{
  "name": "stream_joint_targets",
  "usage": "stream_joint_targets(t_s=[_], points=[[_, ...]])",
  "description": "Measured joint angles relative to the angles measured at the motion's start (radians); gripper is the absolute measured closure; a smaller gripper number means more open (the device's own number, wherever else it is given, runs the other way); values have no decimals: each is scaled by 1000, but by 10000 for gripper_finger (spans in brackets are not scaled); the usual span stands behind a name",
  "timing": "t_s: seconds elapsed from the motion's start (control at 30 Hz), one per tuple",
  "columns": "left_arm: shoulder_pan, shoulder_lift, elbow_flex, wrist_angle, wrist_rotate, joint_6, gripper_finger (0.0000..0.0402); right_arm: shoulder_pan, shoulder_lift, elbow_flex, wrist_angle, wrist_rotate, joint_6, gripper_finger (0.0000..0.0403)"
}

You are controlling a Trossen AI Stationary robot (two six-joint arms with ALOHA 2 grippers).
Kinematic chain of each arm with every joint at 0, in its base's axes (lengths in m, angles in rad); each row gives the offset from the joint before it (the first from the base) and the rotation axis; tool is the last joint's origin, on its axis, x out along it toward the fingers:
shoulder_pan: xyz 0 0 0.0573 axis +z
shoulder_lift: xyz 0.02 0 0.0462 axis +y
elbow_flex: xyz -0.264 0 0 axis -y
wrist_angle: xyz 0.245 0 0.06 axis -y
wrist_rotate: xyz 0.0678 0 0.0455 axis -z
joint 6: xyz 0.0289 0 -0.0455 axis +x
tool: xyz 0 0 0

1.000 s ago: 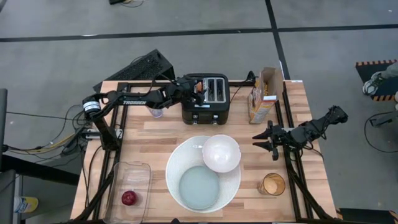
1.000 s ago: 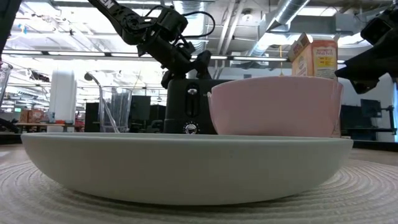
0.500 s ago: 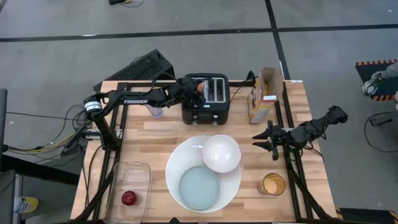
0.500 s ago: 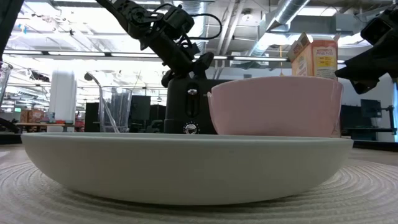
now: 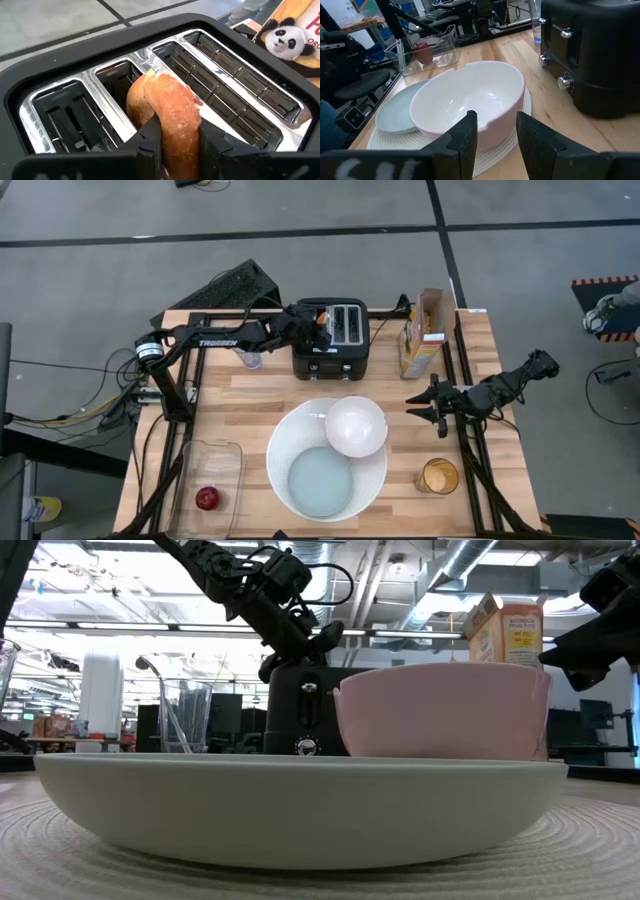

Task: Arrange a breakfast setting

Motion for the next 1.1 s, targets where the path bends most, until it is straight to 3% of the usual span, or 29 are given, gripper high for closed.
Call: stream_joint_targets(t_s=[0.33, 0.87, 1.1], points=[[-5, 0, 56, -75, -4, -1, 345, 0, 0, 0, 0, 0, 0, 243], [-34, -2, 344, -398, -47, 65, 346, 0, 0, 0, 0, 0, 0, 243], [-37, -2, 476, -575, 31, 105, 345, 0, 0, 0, 0, 0, 0, 243]])
